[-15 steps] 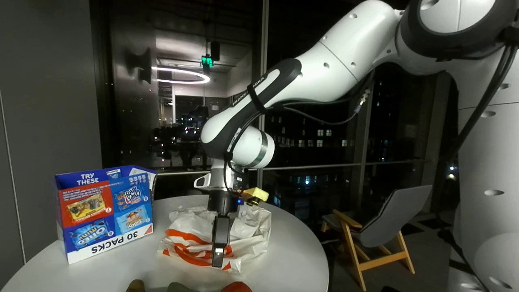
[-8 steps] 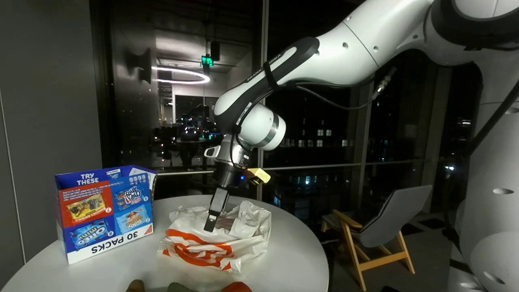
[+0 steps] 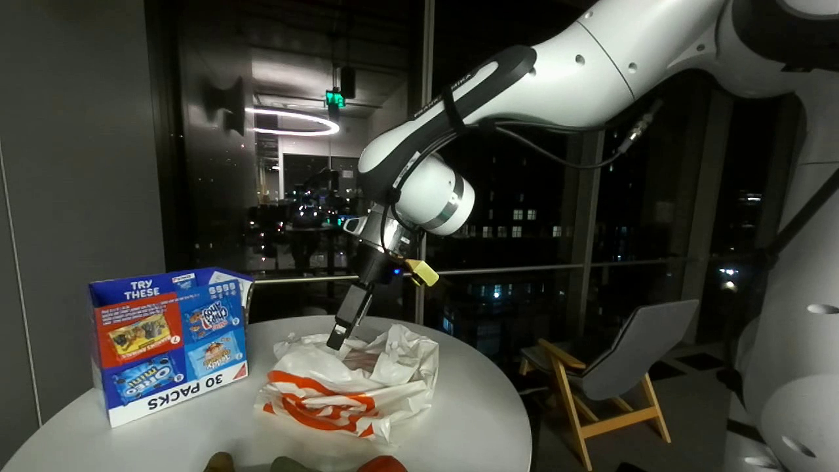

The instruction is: Remove the moose and radish from the plastic bag.

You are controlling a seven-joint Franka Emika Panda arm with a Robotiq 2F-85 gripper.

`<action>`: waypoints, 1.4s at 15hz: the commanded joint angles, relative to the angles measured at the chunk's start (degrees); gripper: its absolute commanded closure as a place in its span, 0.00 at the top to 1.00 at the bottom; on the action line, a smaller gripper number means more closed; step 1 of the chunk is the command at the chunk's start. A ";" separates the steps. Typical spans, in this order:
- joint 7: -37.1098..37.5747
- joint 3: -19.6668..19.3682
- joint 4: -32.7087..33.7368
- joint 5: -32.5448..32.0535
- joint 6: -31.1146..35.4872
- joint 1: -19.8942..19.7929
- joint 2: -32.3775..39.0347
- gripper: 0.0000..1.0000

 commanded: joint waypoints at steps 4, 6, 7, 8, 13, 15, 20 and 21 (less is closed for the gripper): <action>0.20 -0.83 0.09 -0.18 -0.10 0.88 0.25 1.00; -1.07 -1.07 0.81 0.10 -1.92 0.80 2.34 1.00; -1.30 -0.83 0.79 -0.07 -1.27 0.88 3.02 1.00; -1.63 -0.66 1.23 0.15 -1.67 0.88 3.90 1.00; -0.16 0.52 3.95 -2.95 2.73 0.89 7.98 1.00; 0.56 1.26 4.18 -4.02 5.61 1.13 6.34 1.00; 8.79 0.75 7.77 -10.98 13.56 0.69 7.80 1.00; 11.53 0.47 8.35 -12.12 14.40 0.49 8.16 1.00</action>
